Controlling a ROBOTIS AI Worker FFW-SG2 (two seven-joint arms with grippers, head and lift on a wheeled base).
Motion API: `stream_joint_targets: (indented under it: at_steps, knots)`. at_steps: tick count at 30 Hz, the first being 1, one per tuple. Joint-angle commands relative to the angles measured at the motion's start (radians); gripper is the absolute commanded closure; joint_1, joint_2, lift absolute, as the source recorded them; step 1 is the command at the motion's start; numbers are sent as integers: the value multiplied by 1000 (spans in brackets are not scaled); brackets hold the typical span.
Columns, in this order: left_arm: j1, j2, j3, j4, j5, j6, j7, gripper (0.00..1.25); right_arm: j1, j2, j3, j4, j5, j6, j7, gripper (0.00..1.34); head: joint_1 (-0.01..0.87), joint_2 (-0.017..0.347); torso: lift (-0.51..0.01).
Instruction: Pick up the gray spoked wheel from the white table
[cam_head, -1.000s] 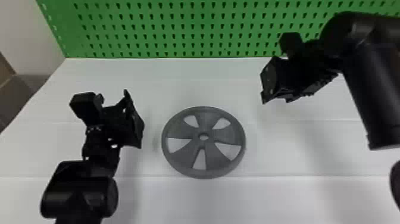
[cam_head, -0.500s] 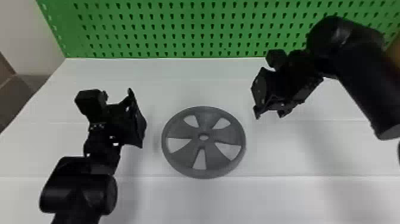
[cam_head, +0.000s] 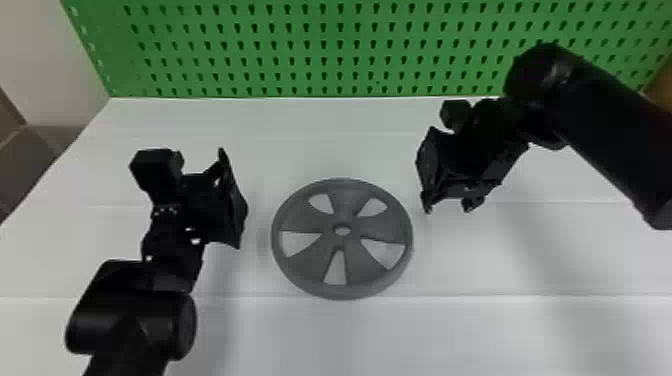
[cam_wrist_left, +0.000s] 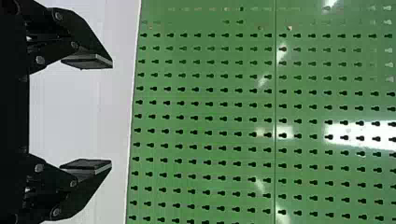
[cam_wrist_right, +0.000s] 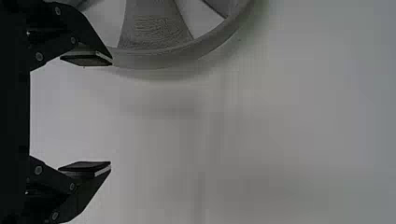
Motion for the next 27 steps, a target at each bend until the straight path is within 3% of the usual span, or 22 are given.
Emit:
stream_joint_targets:
  at_steps: [1,6,11,17,21,27]
  knots:
    - [-3,2,-6,0,-1,2,1,487,-22,-13,96,52,-101,-63,0,469,779,67,-81]
    - [-2,3,-6,0,-4,2,1,487,-46,-26,203,55,-190,-104,5,469,779,67,-81]
    - [-3,5,-6,0,-4,2,1,487,-57,-18,205,86,-221,-95,2,469,779,66,-81]
    - [0,6,-6,0,-4,2,1,487,-66,-16,271,88,-252,-103,2,469,779,67,-81]
    - [-2,8,-6,0,-6,2,1,487,-85,-23,392,89,-342,-138,2,469,779,67,-81]
    - [-2,9,-7,0,-9,2,1,487,-100,-36,501,83,-447,-196,5,467,779,67,-81]
